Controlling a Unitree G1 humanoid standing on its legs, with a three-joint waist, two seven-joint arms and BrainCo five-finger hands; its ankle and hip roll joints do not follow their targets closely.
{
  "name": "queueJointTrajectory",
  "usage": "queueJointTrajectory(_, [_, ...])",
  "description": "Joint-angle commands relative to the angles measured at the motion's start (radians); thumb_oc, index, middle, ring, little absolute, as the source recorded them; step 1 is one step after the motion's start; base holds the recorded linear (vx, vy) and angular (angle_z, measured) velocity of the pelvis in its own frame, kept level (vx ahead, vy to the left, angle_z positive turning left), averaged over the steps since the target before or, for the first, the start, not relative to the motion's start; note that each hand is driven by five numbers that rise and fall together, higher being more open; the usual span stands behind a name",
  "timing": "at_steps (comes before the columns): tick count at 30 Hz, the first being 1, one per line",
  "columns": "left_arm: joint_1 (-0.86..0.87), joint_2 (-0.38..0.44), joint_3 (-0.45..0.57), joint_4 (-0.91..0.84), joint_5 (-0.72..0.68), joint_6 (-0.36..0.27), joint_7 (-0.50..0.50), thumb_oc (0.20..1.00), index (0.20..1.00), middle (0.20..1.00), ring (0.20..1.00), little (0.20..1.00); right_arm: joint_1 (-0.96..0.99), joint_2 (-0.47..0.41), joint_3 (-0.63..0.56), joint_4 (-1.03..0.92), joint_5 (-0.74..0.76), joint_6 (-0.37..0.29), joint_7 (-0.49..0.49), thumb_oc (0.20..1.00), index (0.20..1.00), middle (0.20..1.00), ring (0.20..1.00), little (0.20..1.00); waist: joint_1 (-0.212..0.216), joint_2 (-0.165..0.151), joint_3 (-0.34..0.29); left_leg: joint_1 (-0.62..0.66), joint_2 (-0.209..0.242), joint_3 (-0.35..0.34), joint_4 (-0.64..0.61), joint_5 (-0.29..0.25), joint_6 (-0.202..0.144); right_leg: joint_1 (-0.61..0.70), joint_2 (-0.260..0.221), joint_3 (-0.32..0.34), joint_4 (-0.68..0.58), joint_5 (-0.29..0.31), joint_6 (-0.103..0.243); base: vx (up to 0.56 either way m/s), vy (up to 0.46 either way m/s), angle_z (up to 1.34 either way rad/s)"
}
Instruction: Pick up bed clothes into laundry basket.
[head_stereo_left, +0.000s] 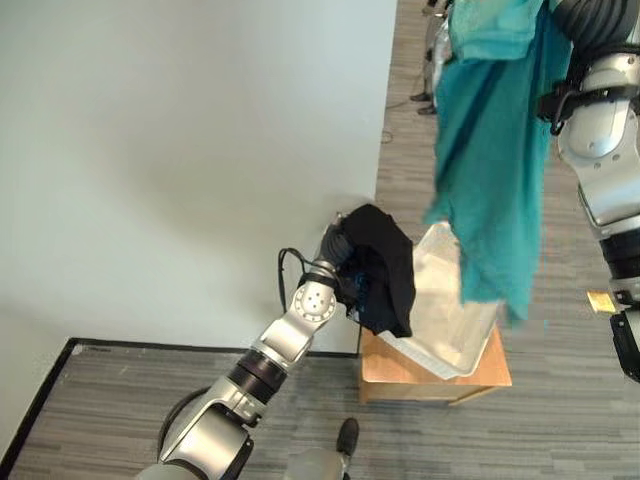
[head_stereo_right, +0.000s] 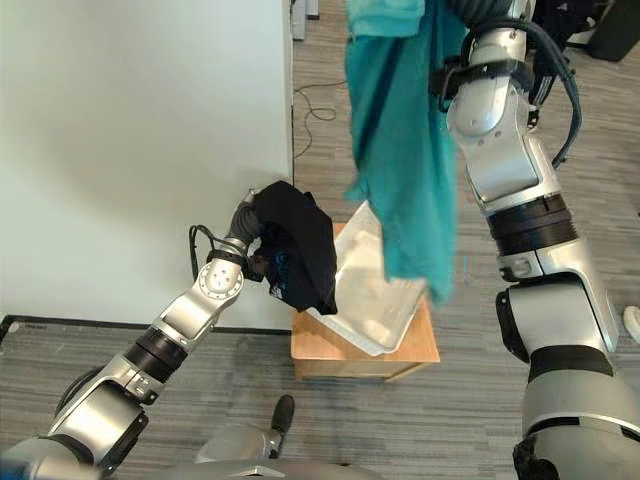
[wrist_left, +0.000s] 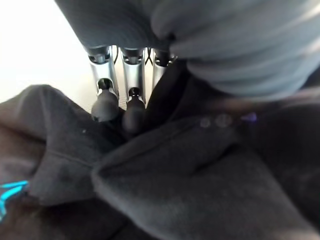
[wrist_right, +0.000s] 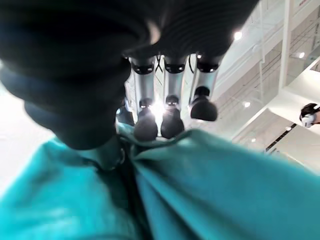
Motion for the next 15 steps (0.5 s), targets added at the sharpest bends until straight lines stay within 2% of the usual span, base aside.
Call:
queueJointTrajectory(1, [-0.038, -0.042, 0.01, 0.002, -0.031, -0.097, 0.006, 0.2, 0.2, 0.2, 0.2, 0.2, -0.069, -0.069, 0.043, 0.008, 0.045, -0.043, -0.022, 0.2, 0.2, 0.2, 0.2, 0.2, 0.001, -0.017, -0.101, 0.078, 0.116, 0.035, 0.003, -0.168, -0.089, -0.115, 0.041, -0.032, 0.014, -0.017, -0.047, 0.02, 0.001, -0.06])
queueJointTrajectory(10, [-0.033, -0.039, 0.03, -0.003, -0.039, -0.089, 0.005, 0.2, 0.2, 0.2, 0.2, 0.2, 0.065, -0.049, -0.026, -0.126, -0.011, -0.035, -0.002, 0.2, 0.2, 0.2, 0.2, 0.2, -0.002, -0.011, -0.098, 0.069, 0.121, 0.025, 0.003, -0.178, -0.093, -0.121, 0.036, -0.046, 0.014, -0.024, -0.041, 0.02, -0.006, -0.01])
queueJointTrajectory(15, [-0.026, -0.044, 0.02, 0.005, -0.04, -0.091, 0.002, 0.2, 0.2, 0.2, 0.2, 0.2, 0.075, -0.076, -0.038, -0.076, -0.038, -0.008, -0.016, 0.2, 0.2, 0.2, 0.2, 0.2, -0.004, -0.003, -0.092, 0.071, 0.121, 0.021, 0.003, -0.182, -0.092, -0.119, 0.033, -0.048, 0.014, -0.027, -0.04, 0.01, -0.006, 0.03])
